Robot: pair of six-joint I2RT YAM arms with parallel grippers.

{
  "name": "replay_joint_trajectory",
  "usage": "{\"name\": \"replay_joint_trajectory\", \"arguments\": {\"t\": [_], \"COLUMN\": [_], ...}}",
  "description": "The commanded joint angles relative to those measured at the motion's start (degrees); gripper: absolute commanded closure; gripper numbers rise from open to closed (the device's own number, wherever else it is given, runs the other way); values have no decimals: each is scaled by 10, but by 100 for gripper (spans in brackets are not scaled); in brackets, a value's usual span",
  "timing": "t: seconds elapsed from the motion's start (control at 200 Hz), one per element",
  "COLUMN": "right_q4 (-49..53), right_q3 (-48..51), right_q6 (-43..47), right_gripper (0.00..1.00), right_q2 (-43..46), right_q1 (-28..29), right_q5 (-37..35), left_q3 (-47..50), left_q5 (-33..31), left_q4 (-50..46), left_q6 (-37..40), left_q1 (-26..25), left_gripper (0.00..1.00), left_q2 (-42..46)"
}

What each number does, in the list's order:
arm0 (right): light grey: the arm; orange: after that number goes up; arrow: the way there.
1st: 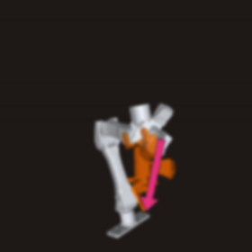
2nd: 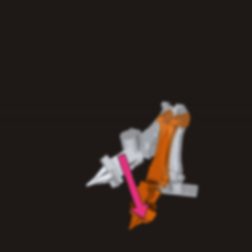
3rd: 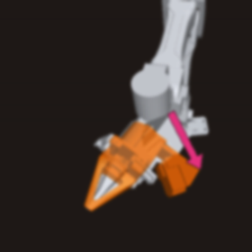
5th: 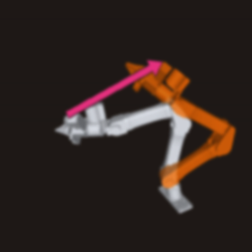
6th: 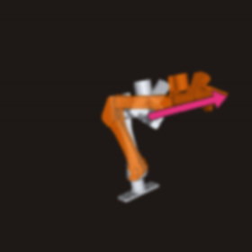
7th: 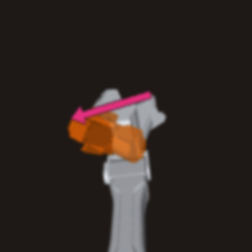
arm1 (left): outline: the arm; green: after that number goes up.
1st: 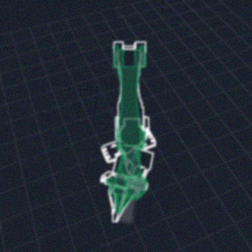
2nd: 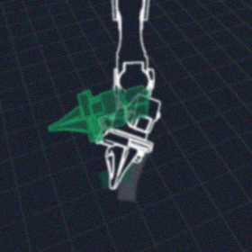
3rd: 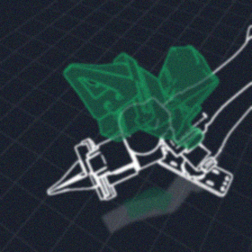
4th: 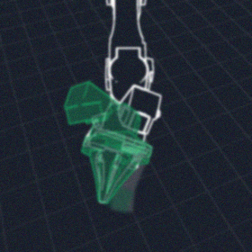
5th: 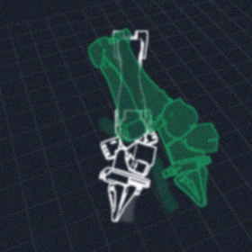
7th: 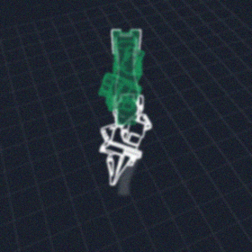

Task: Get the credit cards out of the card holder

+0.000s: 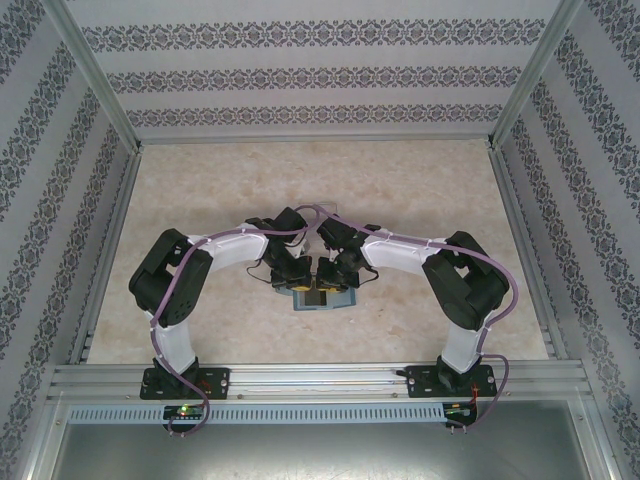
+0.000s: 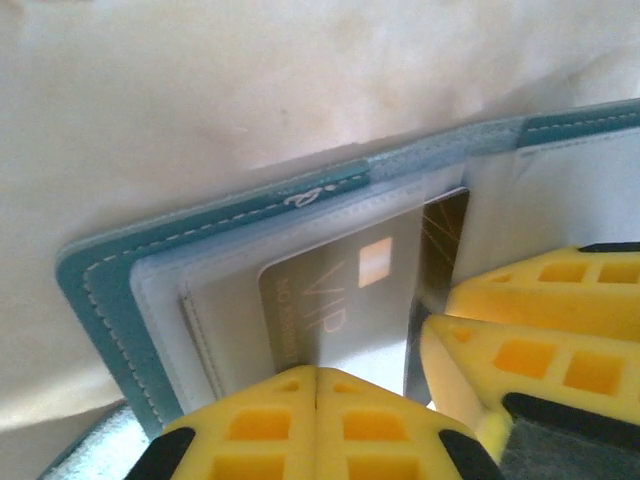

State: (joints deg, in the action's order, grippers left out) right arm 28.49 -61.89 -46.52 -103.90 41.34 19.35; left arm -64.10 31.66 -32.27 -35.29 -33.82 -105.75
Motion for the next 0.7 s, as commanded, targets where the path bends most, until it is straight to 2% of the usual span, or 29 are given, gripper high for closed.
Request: {"name": "replay_joint_trajectory", "arguments": {"t": [0.0, 0.3, 0.694], "right_q4": [33, 7, -73], "right_q3": [-5, 9, 54], "right_q6": [7, -1, -18], "right_gripper": [76, 73, 73], "right_q2": [12, 13, 5], "right_q1": [-5, -14, -32], "right_q5": [-22, 1, 68], "left_q3": [-3, -2, -1], "left_q5": [-40, -39, -38], "left_q4": [-36, -35, -33], "left_q6": [14, 14, 12], "left_q1": [-7, -7, -7], "left_gripper": [100, 100, 100], "left_q2": [-14, -24, -34]}}
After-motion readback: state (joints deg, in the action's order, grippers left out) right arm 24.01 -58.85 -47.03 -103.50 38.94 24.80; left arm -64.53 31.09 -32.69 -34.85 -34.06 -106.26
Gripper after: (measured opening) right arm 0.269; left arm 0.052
